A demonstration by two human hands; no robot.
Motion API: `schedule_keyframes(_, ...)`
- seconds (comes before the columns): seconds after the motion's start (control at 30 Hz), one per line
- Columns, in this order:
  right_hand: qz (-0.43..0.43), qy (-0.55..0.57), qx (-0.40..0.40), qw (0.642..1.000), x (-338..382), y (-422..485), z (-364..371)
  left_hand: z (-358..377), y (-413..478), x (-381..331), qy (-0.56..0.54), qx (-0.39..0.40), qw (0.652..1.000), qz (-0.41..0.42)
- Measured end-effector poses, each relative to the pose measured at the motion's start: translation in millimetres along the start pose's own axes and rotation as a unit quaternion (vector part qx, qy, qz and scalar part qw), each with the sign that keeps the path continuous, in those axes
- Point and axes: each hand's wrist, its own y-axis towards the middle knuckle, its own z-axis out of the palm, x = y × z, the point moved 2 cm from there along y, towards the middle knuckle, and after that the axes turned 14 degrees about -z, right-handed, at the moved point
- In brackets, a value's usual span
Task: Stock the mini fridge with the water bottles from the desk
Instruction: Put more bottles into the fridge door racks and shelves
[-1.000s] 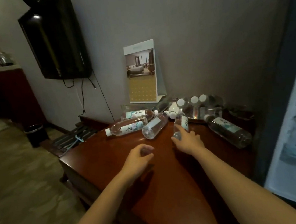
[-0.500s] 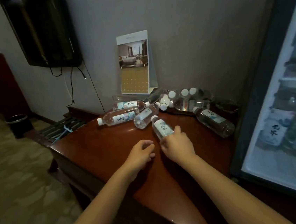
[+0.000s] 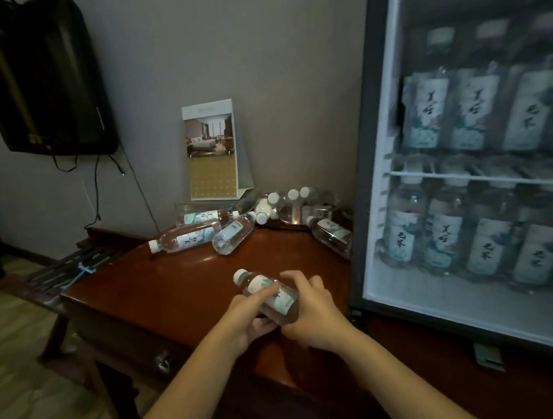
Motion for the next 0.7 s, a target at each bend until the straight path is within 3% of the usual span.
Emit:
schedule_keyframes(0.13, -0.043, -0.035, -0.058, 0.997, 13, -25, -30, 38, -25, 7, -0.091, 0.037, 0.995, 0.02)
schedule_keyframes(0.3, -0.038, 0.022, -0.127, 0.991, 23, -68, -78, 93, -76, -13, -0.023, 0.034, 0.981, 0.189)
schedule_keyframes(0.47, -0.075, 0.064, -0.209, 0.973, 39, -132, -143, 167, -153, -28, 0.045, 0.106, 0.924, 0.366)
schedule_keyframes(0.7, -0.081, -0.024, -0.353, 0.932, 63, -242, -238, 280, -247, -18, 0.042, 0.282, 0.85, 0.443)
